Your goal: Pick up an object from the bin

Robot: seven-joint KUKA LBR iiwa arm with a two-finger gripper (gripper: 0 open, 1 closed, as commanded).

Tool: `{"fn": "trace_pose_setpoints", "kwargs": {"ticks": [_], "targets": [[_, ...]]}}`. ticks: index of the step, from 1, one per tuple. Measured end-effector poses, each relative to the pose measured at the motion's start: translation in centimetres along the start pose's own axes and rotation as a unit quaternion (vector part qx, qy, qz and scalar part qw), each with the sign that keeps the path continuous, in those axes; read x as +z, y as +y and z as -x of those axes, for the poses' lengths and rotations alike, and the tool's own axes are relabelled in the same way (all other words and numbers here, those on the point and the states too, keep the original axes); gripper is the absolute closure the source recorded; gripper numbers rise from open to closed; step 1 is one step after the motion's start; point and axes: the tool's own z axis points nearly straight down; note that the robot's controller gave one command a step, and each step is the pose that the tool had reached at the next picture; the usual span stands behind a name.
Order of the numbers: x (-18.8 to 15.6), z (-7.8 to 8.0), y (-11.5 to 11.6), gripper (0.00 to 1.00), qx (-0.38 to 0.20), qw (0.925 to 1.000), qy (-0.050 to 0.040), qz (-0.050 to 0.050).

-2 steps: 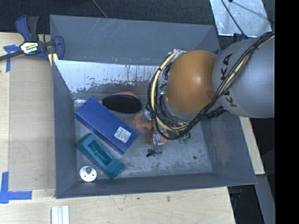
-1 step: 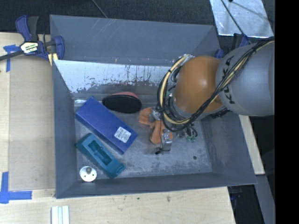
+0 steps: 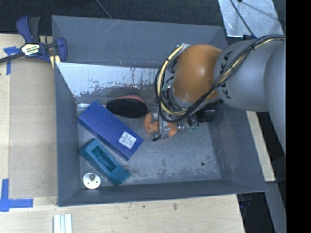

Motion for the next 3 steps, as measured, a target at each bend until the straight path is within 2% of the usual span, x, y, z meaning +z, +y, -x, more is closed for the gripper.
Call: {"fn": "trace_pose_setpoints", "kwargs": {"ticks": [1,2,3], "targets": [[0.0,0.0,0.0,1.0,0.0,1.0,0.0,0.0],[-11.5,1.0,2.6,1.0,0.004,1.0,0.0005,0.0],[-11.5,1.0,2.6,1.0,0.004,1.0,0.0006,0.0]]}}
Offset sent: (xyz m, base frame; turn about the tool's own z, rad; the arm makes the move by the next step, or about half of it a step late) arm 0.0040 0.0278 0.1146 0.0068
